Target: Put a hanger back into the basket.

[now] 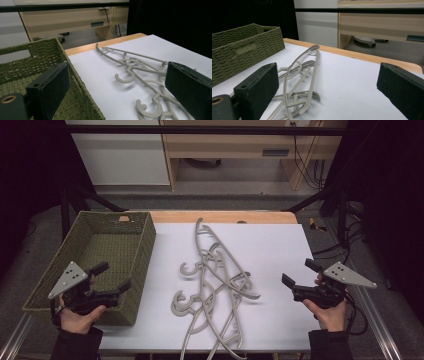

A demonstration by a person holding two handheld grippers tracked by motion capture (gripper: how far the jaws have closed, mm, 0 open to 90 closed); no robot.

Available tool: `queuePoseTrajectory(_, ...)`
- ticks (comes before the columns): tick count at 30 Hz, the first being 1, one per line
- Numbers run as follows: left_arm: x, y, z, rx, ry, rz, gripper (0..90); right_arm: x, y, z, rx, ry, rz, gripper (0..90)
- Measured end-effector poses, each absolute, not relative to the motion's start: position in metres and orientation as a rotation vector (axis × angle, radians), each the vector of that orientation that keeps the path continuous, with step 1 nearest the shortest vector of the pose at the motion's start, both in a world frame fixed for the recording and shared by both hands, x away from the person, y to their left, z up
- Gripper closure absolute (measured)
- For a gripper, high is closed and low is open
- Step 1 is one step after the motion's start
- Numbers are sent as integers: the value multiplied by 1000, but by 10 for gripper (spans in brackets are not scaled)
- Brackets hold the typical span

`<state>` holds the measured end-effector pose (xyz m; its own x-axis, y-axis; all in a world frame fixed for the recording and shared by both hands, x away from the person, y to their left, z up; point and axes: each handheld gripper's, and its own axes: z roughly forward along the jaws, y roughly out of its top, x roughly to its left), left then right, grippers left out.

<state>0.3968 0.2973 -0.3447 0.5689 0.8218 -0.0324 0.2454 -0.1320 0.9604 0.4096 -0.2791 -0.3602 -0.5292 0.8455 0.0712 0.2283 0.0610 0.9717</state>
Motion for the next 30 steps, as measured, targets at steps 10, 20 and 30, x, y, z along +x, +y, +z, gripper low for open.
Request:
queuePoseTrajectory(10, 396, 298, -344, 1684, 896, 633, 52, 408, -271, -354, 1058, 1839, 1460, 64)
queuePoseTrajectory(20, 397, 299, -344, 1702, 896, 631, 51, 415, -242, -343, 1039, 1948, 1407, 84)
queuePoseTrajectory(30, 397, 300, -343, 1704, 896, 631, 51, 443, -184, -340, 980, 2118, 1341, 121)
